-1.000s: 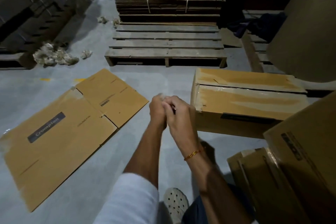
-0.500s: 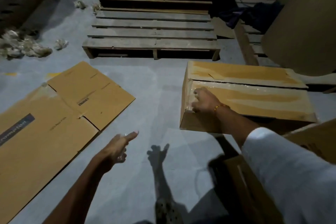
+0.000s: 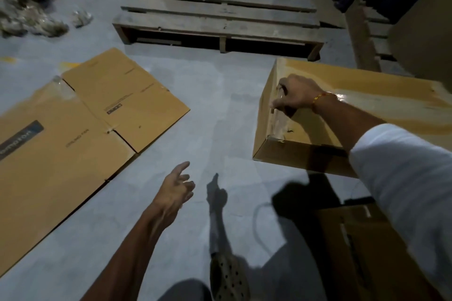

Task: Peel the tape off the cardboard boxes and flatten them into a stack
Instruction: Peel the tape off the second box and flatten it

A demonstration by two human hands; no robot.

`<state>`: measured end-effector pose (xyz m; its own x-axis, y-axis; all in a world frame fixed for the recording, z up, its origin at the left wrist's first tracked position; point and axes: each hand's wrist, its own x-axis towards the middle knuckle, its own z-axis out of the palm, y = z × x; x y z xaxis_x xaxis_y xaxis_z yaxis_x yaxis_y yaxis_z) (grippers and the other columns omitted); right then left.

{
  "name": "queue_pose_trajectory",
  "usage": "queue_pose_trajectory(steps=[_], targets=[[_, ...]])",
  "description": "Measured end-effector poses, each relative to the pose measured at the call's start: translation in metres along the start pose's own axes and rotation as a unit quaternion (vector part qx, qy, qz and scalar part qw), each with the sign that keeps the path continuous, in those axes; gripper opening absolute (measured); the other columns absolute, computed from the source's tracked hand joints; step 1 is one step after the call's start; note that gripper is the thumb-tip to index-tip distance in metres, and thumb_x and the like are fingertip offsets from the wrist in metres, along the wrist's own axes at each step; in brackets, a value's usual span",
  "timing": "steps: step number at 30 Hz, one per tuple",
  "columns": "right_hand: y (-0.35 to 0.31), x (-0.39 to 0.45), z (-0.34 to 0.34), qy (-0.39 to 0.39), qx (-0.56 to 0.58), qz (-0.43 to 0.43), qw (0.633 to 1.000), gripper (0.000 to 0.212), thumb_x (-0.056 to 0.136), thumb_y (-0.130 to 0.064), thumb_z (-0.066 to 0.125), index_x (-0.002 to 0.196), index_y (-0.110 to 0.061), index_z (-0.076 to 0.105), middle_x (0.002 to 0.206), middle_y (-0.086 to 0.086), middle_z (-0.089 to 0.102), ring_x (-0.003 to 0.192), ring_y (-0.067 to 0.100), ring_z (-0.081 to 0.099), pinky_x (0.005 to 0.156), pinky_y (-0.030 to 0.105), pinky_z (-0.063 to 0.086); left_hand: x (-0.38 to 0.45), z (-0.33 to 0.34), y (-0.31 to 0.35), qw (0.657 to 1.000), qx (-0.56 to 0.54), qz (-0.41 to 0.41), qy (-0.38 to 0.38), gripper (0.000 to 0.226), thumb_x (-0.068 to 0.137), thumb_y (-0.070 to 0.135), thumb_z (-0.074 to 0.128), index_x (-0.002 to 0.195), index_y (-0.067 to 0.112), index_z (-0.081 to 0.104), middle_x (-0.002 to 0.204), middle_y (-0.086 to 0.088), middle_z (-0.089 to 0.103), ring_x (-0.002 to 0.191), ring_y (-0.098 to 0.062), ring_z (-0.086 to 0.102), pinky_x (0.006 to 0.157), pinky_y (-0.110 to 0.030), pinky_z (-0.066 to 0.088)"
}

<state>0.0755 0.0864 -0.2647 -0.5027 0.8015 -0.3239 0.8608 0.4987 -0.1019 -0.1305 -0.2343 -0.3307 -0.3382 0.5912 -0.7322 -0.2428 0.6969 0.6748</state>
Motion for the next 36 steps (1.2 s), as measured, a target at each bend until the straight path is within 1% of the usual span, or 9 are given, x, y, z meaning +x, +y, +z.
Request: queue_pose_trajectory(steps=[3, 6, 9, 13, 17, 23, 28, 31, 36], targets=[[-0.012, -0.018, -0.043, -0.080, -0.035, -0.052, 0.995, 0.044, 0.081, -0.054, 0.077, 0.076, -0.013, 0.063, 0.078, 0.007, 0.061, 0.078, 0.027, 0.057, 0.068, 0.041, 0.046, -0.008, 0.000, 0.001, 0.999, -0.039, 0.022, 0.020, 0.051, 0.094, -0.016, 0.054, 0.135, 0.014, 0.058, 0.109, -0.023, 0.069, 0.097, -0.034, 0.070, 0.070, -0.030, 0.061], [-0.048, -0.052, -0.067, -0.154, -0.205, -0.092, 0.962, 0.035, 0.086, -0.049, 0.074, 0.077, -0.018, 0.060, 0.077, 0.002, 0.056, 0.078, 0.022, 0.057, 0.066, 0.038, 0.046, -0.022, 0.007, 0.007, 0.994, 0.000, 0.053, 0.094, 0.023, 0.105, 0.005, 0.047, 0.119, 0.012, 0.064, 0.068, -0.015, 0.067, 0.053, -0.017, 0.053, 0.044, -0.025, 0.042], [-0.081, -0.093, -0.031, -0.130, -0.375, -0.127, 0.909, 0.015, 0.100, -0.031, 0.059, 0.098, -0.018, 0.065, 0.089, -0.001, 0.060, 0.093, 0.026, 0.065, 0.068, 0.034, 0.052, -0.036, 0.014, 0.012, 0.985, 0.064, 0.095, 0.126, 0.033, 0.107, 0.030, 0.046, 0.102, 0.009, 0.070, 0.059, -0.006, 0.050, 0.046, -0.012, 0.038, 0.045, -0.022, 0.031], [-0.088, -0.132, -0.006, -0.065, -0.374, -0.093, 0.921, 0.025, 0.102, -0.015, 0.050, 0.114, -0.017, 0.071, 0.112, 0.001, 0.069, 0.104, 0.026, 0.068, 0.074, 0.032, 0.053, -0.069, 0.004, 0.026, 0.988, 0.059, 0.078, 0.116, 0.071, 0.096, 0.068, 0.039, 0.082, 0.004, 0.069, 0.055, -0.002, 0.047, 0.052, -0.014, 0.040, 0.050, -0.025, 0.033], [-0.084, -0.158, -0.053, 0.003, -0.355, -0.083, 0.931, 0.024, 0.105, -0.023, 0.047, 0.115, -0.016, 0.068, 0.107, 0.003, 0.066, 0.103, 0.024, 0.066, 0.078, 0.035, 0.056, -0.095, -0.026, 0.035, 0.979, 0.112, 0.109, 0.131, 0.049, 0.103, 0.049, 0.048, 0.084, 0.009, 0.069, 0.049, 0.001, 0.053, 0.047, -0.019, 0.055, 0.056, -0.034, 0.050], [-0.123, -0.202, -0.158, 0.182, -0.326, -0.103, 0.922, 0.021, 0.104, -0.021, 0.048, 0.100, -0.021, 0.068, 0.095, 0.001, 0.066, 0.089, 0.024, 0.068, 0.061, 0.033, 0.050, -0.153, -0.056, 0.082, 0.950, 0.073, 0.249, 0.174, 0.025, 0.107, 0.020, 0.043, 0.121, 0.020, 0.064, 0.070, -0.004, 0.073, 0.078, -0.024, 0.073, 0.082, -0.043, 0.058], [-0.179, -0.265, -0.201, 0.314, -0.193, -0.161, 0.916, 0.009, 0.099, -0.023, 0.057, 0.095, -0.024, 0.065, 0.078, -0.002, 0.060, 0.069, 0.020, 0.060, 0.053, 0.031, 0.044, -0.238, -0.091, 0.125, 0.858, 0.150, 0.383, 0.308, 0.039, 0.106, 0.015, 0.045, 0.145, 0.020, 0.051, 0.145, -0.008, 0.052, 0.132, -0.030, 0.049, 0.105, -0.047, 0.045], [-0.202, -0.319, -0.189, 0.384, -0.038, -0.189, 0.903, 0.011, 0.097, -0.022, 0.060, 0.098, -0.032, 0.063, 0.073, -0.011, 0.057, 0.064, 0.010, 0.055, 0.053, 0.031, 0.049, -0.282, -0.129, 0.122, 0.833, 0.206, 0.353, 0.373, 0.046, 0.107, 0.023, 0.042, 0.153, 0.023, 0.039, 0.159, -0.016, 0.030, 0.145, -0.037, 0.030, 0.116, -0.055, 0.030], [-0.259, -0.400, -0.087, 0.345, 0.125, -0.274, 0.889, 0.030, 0.099, -0.021, 0.052, 0.123, -0.037, 0.058, 0.093, -0.009, 0.069, 0.073, 0.015, 0.066, 0.061, 0.035, 0.057, -0.349, -0.189, 0.066, 0.809, 0.258, 0.310, 0.428, 0.043, 0.108, 0.032, 0.036, 0.149, 0.021, 0.046, 0.162, -0.018, 0.027, 0.148, -0.041, 0.018, 0.119, -0.058, 0.017]])
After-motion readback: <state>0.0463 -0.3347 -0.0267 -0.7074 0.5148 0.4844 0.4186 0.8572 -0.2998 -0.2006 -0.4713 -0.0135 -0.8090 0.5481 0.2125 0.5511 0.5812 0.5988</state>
